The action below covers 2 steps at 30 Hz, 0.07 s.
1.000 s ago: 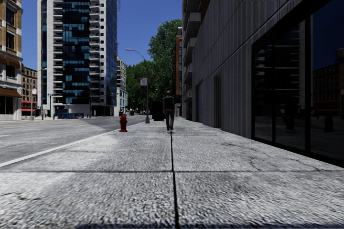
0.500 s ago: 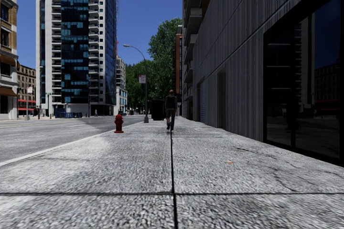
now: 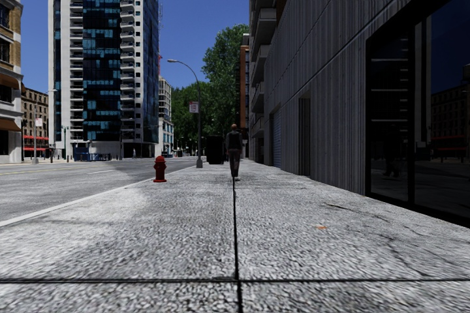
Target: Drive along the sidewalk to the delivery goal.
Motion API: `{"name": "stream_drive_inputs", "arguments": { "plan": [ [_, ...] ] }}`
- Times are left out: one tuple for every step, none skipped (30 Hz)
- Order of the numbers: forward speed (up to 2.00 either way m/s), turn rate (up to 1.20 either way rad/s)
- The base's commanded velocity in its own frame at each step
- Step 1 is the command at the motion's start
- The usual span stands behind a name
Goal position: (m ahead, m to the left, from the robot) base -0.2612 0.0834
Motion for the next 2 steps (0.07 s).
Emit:
{"name": "stream_drive_inputs", "arguments": {
  "plan": [
    [0.00,0.00],
    [0.00,0.00]
  ]
}}
